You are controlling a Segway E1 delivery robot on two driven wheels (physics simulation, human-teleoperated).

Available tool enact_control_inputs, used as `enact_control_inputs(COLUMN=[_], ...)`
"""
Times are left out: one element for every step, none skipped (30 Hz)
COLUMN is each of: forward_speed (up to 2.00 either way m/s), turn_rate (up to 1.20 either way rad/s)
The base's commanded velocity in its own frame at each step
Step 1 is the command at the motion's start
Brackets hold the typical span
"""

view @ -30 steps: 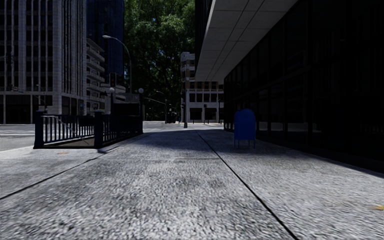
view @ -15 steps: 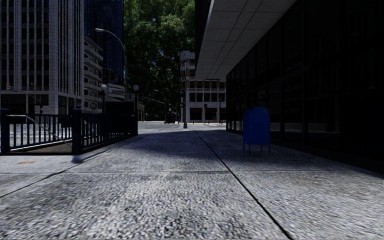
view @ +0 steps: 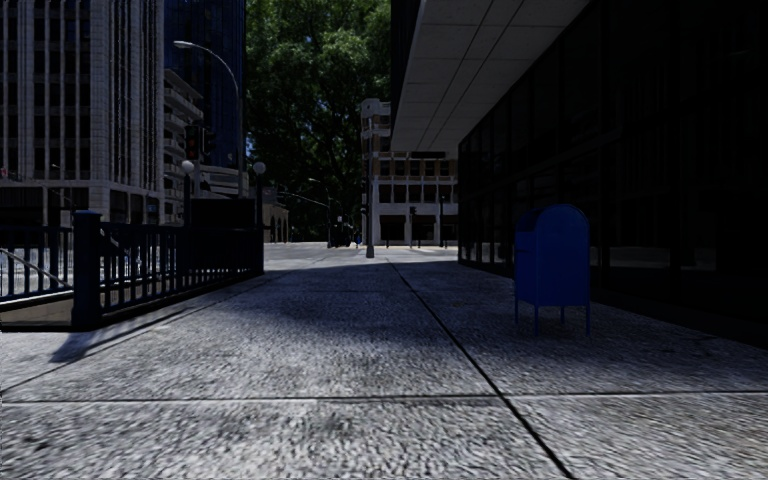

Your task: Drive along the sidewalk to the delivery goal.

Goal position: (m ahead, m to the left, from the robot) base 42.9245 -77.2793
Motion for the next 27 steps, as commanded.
enact_control_inputs(forward_speed=[2.00, 2.00, 2.00, 2.00, 2.00, 2.00, 2.00, 2.00, 2.00, 2.00, 2.00, 2.00, 2.00, 2.00, 2.00, 2.00, 2.00, 2.00, 2.00, 2.00, 2.00, 2.00, 2.00, 2.00, 2.00, 2.00, 2.00], turn_rate=[0.00, 0.00, 0.00, 0.00, 0.00, 0.00, 0.00, 0.00, 0.00, 0.00, 0.00, 0.00, 0.00, 0.00, 0.00, 0.00, 0.00, 0.00, 0.00, 0.00, 0.00, 0.00, 0.00, 0.00, 0.00, 0.00, 0.00])
